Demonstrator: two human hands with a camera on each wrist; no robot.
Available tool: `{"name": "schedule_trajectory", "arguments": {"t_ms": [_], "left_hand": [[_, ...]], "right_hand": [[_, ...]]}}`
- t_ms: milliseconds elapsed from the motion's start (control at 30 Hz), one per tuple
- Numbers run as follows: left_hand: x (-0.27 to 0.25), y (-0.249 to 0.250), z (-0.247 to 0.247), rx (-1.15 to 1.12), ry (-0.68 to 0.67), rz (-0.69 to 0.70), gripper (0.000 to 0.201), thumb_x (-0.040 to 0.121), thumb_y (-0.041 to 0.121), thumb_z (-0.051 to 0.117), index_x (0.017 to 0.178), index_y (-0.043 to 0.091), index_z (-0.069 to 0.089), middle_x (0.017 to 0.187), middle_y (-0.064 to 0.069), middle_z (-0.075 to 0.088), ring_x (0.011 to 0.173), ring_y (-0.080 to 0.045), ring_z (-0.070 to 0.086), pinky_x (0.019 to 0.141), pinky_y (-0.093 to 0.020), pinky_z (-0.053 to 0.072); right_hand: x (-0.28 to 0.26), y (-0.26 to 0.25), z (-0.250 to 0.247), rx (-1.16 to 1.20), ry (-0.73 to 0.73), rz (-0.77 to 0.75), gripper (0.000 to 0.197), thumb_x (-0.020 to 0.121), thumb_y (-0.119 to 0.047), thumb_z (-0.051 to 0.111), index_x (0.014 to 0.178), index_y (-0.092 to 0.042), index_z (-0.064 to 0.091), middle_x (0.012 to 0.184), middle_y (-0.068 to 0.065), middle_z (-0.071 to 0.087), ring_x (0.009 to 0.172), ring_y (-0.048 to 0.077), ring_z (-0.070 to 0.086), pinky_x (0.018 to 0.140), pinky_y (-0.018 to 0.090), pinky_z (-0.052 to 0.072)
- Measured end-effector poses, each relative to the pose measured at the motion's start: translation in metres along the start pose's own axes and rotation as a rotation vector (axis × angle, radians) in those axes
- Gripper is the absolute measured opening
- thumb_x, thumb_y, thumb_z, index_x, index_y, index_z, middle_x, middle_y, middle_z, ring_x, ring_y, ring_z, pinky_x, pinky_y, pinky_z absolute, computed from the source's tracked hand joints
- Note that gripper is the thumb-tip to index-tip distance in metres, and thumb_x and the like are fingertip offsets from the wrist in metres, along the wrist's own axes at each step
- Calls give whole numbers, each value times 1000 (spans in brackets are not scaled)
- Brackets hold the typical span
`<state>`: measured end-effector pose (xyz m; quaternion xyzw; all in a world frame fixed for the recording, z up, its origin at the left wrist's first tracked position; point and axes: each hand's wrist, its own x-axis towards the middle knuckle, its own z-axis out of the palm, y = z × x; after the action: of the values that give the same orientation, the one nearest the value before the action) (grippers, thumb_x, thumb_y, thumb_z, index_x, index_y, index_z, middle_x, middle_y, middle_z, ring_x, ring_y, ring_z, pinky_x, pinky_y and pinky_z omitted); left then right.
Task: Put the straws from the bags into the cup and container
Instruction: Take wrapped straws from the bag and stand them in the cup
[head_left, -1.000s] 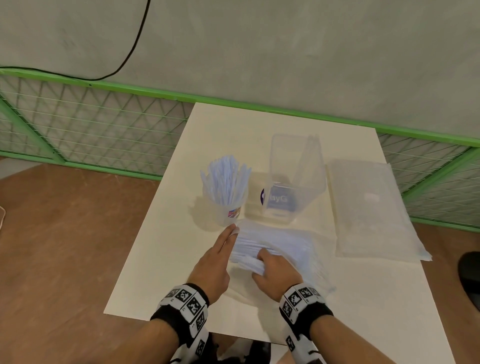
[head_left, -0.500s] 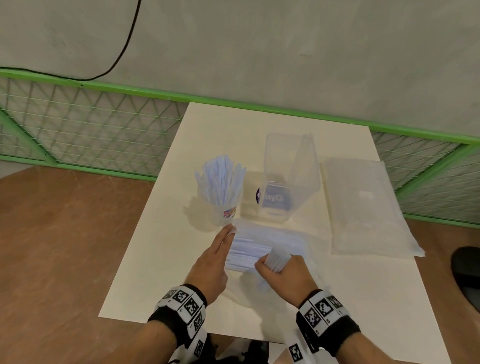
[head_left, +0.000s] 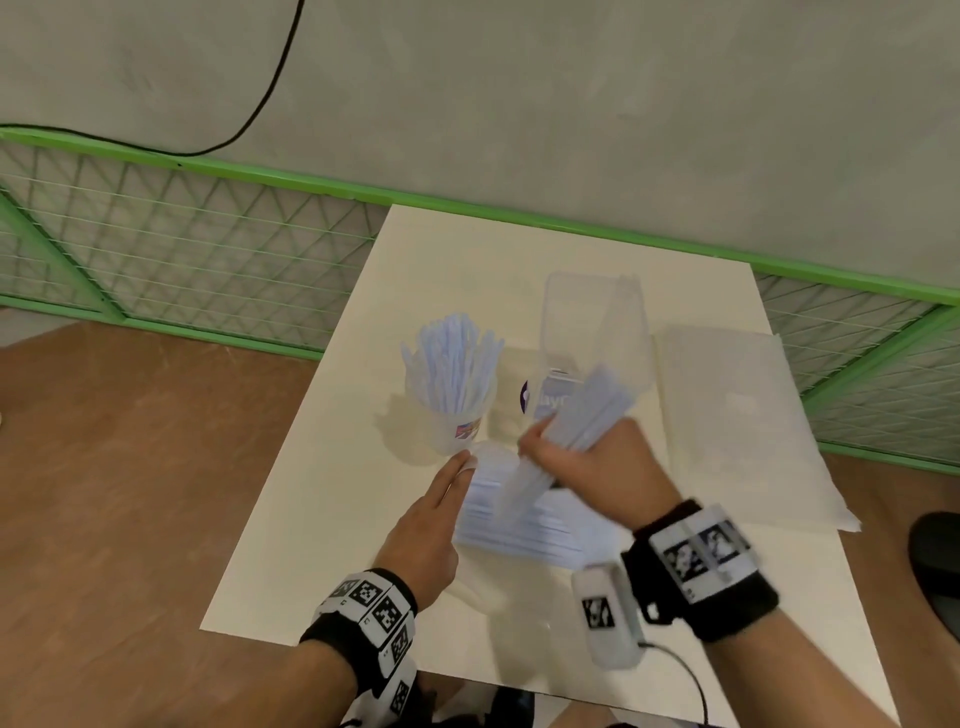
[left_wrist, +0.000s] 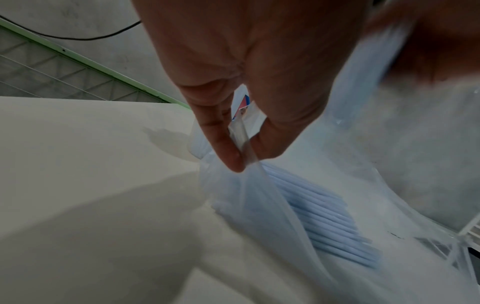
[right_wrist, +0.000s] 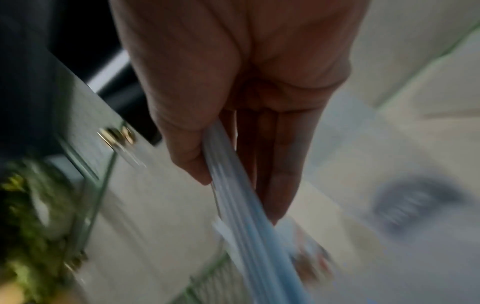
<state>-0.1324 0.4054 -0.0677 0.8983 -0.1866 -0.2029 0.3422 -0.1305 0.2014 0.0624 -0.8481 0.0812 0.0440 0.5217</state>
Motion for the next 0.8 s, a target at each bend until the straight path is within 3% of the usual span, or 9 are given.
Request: {"name": "schedule_trajectory", "arguments": {"t_ms": [67, 167, 233, 400, 467, 567, 633, 733, 800], "left_hand": [[-1, 1, -2, 4, -3, 9, 104, 71, -16, 45, 156, 31, 9, 157, 31, -11, 116, -12, 54, 83, -25, 51], [-2, 5, -5, 26, -5, -8, 104, 74, -15, 48, 156, 33, 4, 157, 31, -15, 106, -13, 57, 75, -19, 46], [-2, 7, -6, 27, 1, -15, 104, 75, -15, 48, 156, 33, 3, 157, 30, -14, 110, -13, 56, 78, -17, 44], [-3, 9, -8, 16, 12, -5, 101, 74, -16, 44, 156, 30, 6, 158, 29, -12, 118, -11, 54, 82, -13, 40], [-4, 9, -9, 9, 19, 4, 101, 74, -16, 44, 156, 31, 6, 158, 29, -12, 120, -12, 52, 88, -16, 43], [-4, 9, -12, 4, 34, 24, 101, 73, -15, 44, 156, 30, 7, 158, 29, -11, 125, -12, 49, 92, -17, 42], [-4, 9, -13, 2, 41, 27, 100, 74, -15, 43, 156, 29, 6, 159, 26, -11, 129, -11, 46, 95, -15, 40], [-5, 9, -14, 1, 39, 39, 99, 74, -15, 43, 156, 28, 6, 159, 25, -10, 132, -11, 44, 95, -12, 37], [-5, 9, -14, 9, 36, 38, 99, 75, -14, 44, 156, 27, 5, 159, 25, -12, 130, -10, 45, 90, -8, 33]], "right_hand": [[16, -43, -18, 25, 55, -134, 9, 81, -19, 74, 76, -12, 74, 77, 2, 75, 72, 14, 73, 63, 38, 62], [43, -86, -29, 19, 130, -262, 7, 80, -24, 73, 76, -18, 75, 78, -1, 75, 73, 15, 73, 66, 40, 62], [62, -102, -28, 18, 170, -302, 8, 77, -26, 73, 74, -18, 75, 78, -1, 75, 74, 16, 73, 67, 42, 62], [106, -97, -4, -108, 132, -269, 21, 74, -33, 70, 74, -12, 72, 77, 5, 73, 74, 18, 72, 67, 45, 60], [114, -82, 8, -176, 52, -198, 17, 75, -35, 72, 77, -18, 73, 79, 0, 74, 75, 13, 71, 71, 41, 61], [114, -66, 18, -234, -2, -153, 22, 79, -38, 77, 95, -24, 73, 93, -9, 72, 87, 9, 67, 83, 27, 56], [111, -61, 21, -195, 89, -214, 34, 79, -39, 78, 109, -24, 69, 104, -11, 69, 95, 9, 65, 85, 22, 51], [107, -52, 28, -225, 200, -357, 46, 88, -38, 68, 130, -20, 57, 130, -5, 60, 118, 14, 55, 100, 30, 44], [106, -40, 37, -367, 115, -379, 53, 97, -39, 55, 144, -15, 44, 148, 2, 46, 137, 17, 40, 113, 32, 31]]}}
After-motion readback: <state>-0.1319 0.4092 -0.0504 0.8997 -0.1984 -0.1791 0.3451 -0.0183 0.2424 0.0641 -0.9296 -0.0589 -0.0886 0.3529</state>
